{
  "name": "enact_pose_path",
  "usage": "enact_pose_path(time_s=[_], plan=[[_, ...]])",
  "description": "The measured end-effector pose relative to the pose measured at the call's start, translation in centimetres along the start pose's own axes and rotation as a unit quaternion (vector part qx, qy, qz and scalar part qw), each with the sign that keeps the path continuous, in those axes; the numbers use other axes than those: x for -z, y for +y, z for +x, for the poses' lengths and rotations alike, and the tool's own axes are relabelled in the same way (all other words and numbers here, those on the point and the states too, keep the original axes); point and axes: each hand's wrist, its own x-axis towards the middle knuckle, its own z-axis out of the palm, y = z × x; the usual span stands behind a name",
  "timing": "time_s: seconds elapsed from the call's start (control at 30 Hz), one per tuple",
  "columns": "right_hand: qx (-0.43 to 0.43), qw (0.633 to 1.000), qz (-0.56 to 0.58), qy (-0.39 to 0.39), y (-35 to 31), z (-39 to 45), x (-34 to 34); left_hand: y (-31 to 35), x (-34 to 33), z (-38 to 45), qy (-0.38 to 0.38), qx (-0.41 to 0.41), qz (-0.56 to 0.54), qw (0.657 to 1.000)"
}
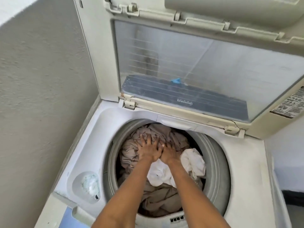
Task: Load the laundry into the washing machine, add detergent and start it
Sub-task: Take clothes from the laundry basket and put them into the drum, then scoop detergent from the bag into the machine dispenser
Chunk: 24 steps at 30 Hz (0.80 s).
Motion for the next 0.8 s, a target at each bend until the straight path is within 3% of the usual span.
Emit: enact_pose_path(time_s=[0.1, 0.23, 0.3, 0.37, 0.4, 0.43, 0.5, 0.57, 0.6, 0.63, 0.7, 0.8], plan=[[-0.031, 0.999, 0.001, -0.014, 1.0, 1.1, -0.4, 1.1, 0.3, 1.2, -0.050, 0.004, -0.007, 0.999], [0.017, 0.999, 0.048, -0.018, 1.2, 0.1, 1.6, 1.4, 1.4, 1.2, -0.091, 0.011, -0.035, 0.995], [0.034, 0.992, 0.118, 0.016, 1.4, -1.1, 2.6, 0.9, 2.1, 0.8, -0.076, 0.012, -0.079, 0.994], [0.025, 0.962, 0.249, 0.105, 1.3, -2.9, 3.4, 0.3, 2.6, 0.0, 0.007, 0.009, -0.171, 0.985], [0.002, 0.928, 0.331, 0.168, 1.2, -4.0, 3.8, 0.2, 2.7, -0.6, 0.076, 0.018, -0.255, 0.964], [-0.030, 0.875, 0.424, 0.232, 0.9, -5.2, 4.2, 0.2, 2.9, -1.3, 0.145, 0.033, -0.361, 0.921], [-0.079, 0.698, 0.645, 0.300, 0.3, -7.4, 5.3, 0.8, 4.0, -3.6, 0.225, 0.049, -0.575, 0.785], [-0.077, 0.479, 0.839, 0.247, -0.7, -8.9, 6.7, 2.3, 6.0, -5.8, 0.187, 0.058, -0.742, 0.642], [-0.065, 0.394, 0.892, 0.212, -1.1, -9.1, 7.5, 3.2, 7.1, -6.2, 0.141, 0.060, -0.804, 0.574], [-0.056, 0.338, 0.920, 0.188, -1.3, -9.4, 8.3, 4.0, 8.1, -6.5, 0.094, 0.061, -0.848, 0.519], [-0.037, 0.284, 0.947, 0.145, -2.1, -9.8, 10.0, 5.1, 9.7, -6.9, 0.034, 0.061, -0.891, 0.448], [-0.052, 0.264, 0.957, 0.111, -2.9, -10.1, 11.5, 5.9, 10.5, -7.3, 0.014, 0.066, -0.907, 0.416]])
